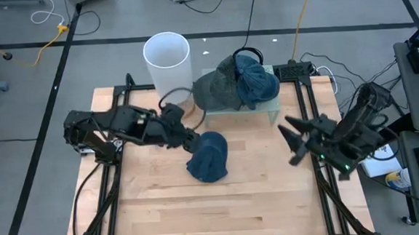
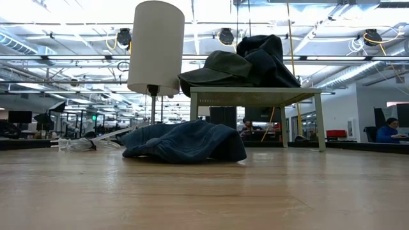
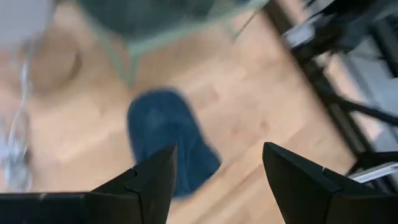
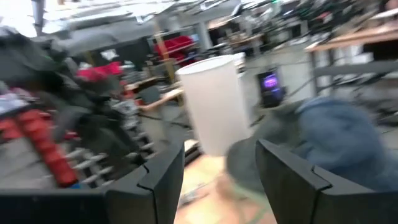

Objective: Pick & Place hat
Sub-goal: Stack the blue cap on the blue cap on the shelf

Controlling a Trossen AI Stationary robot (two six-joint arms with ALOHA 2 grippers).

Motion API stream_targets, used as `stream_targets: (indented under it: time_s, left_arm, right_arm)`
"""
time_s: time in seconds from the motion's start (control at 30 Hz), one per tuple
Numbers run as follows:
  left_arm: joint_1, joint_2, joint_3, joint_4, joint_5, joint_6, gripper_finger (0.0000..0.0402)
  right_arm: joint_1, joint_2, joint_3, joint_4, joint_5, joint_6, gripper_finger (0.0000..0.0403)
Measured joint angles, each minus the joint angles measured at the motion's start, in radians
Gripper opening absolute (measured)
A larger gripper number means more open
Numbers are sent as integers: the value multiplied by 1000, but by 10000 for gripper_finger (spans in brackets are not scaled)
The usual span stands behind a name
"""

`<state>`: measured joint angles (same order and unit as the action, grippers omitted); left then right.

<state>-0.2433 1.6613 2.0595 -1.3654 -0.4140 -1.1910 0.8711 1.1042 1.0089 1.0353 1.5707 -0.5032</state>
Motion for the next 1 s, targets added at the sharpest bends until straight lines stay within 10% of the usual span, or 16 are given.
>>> stream_targets:
  time_s: [1.0]
  left_arm:
    - [-58, 88, -721, 564, 170, -311, 241]
  right_arm:
    - [272, 51, -1, -48, -1, 204, 193]
